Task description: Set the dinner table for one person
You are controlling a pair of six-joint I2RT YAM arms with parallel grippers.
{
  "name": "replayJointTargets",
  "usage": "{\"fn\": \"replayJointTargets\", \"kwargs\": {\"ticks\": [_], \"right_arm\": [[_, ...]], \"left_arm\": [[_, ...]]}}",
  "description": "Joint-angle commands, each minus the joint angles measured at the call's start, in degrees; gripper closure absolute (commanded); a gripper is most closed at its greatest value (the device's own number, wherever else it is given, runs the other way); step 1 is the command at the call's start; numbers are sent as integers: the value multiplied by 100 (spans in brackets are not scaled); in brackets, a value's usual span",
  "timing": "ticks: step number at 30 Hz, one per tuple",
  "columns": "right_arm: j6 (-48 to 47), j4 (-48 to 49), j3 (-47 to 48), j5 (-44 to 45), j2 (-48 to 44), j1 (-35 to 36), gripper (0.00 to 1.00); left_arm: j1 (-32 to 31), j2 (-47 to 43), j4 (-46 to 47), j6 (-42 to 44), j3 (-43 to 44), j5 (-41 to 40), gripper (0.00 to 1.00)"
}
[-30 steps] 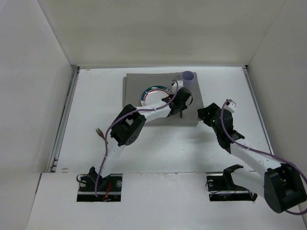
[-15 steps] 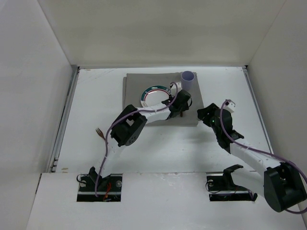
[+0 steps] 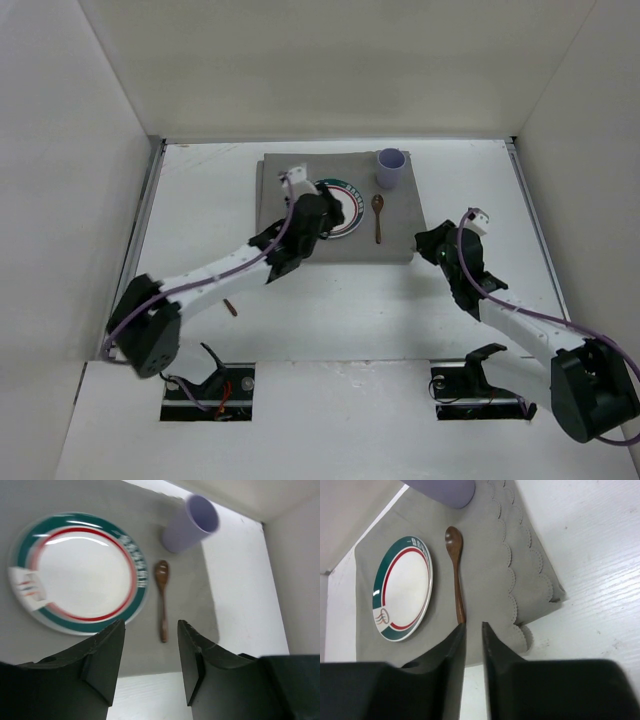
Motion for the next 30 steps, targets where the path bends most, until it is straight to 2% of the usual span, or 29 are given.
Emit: {"fn": "replayJointTargets", "kwargs": {"ticks": [1,4,7,12,16,22,30], "right_arm": [[-100,252,130,-57,55,141,79],[-135,279,174,-5,213,264,80],[-126,410,166,-57,319,264,76],[-196,533,174,-127,433,317,67],[-205,551,262,-338,556,396,65],[-258,569,324,-470,662,440,63],[-311,586,315,-426,609,484,61]], "left_arm": [[331,-1061,-450,-188,-1227,-848,57],[709,-2239,-1617,-619,-2098,-1174,58],[1393,-3285,-2944,-1111,-2810,-1167,58],[2317,-4280,-3747,-1165,-3558,-860,60],[2687,-4352,-3714,-1191,-3884,-517,61],[2889,-3676,-3432,-1208,-3875,-349,64],[3170,-3280,-2879,-1297,-4068,-7,65]]}}
